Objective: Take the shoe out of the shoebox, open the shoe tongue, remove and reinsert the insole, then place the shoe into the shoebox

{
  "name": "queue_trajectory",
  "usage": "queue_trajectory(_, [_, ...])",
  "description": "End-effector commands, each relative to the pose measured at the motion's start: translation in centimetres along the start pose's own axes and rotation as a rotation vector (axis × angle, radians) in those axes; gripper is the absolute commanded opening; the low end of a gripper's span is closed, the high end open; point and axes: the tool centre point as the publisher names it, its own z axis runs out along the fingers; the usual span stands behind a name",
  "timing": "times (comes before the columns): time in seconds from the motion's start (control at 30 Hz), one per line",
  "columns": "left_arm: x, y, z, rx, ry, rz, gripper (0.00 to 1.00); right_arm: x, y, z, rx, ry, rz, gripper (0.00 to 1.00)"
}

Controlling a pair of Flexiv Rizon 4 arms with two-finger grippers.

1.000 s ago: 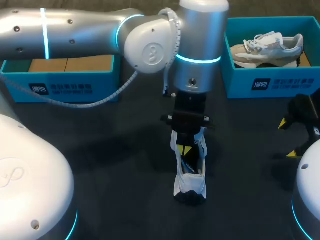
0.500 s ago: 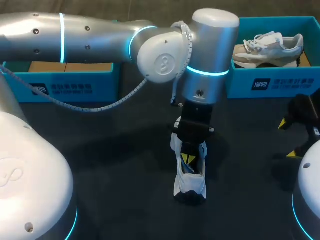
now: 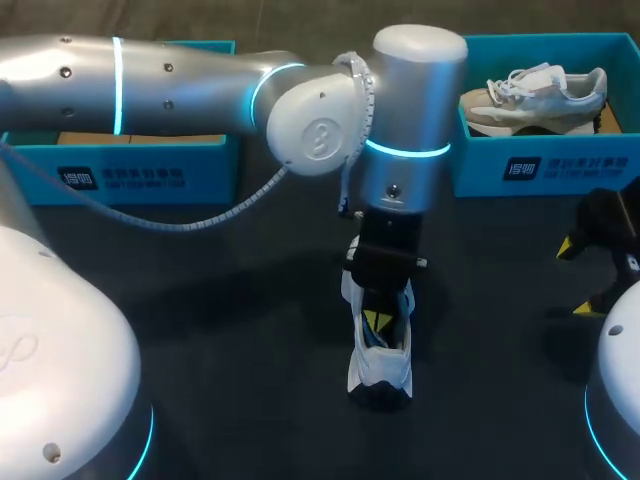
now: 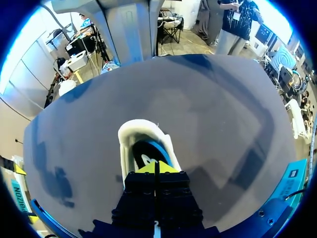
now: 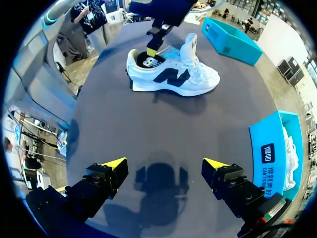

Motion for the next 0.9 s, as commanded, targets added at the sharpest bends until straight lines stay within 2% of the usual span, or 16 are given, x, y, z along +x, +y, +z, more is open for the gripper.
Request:
queue_trajectory(0.03, [1.2,-0.9,-0.8,-0.015,-0.009,0.017,0.0,0.1,0.0,0.0,0.003,-0.001,0.001,1.0])
queue_trajectory(0.2, [1.5,-1.1,-0.5,-0.012,0.005,0.024,0.0,0.1,0.0,0.0,0.003,-0.001,0.001,1.0])
queue_trajectory(0.47, [0.8,-0.9,0.8,-0.001,0.019,0.038,0.0,0.1,0.0,0.0,0.003,-0.001,0.001,1.0])
queue_trajectory(0.9, [0.8,-0.6,2.5,0.016,0.023,0.039,0.0,0.1,0.0,0.0,0.003,-0.001,0.001,1.0])
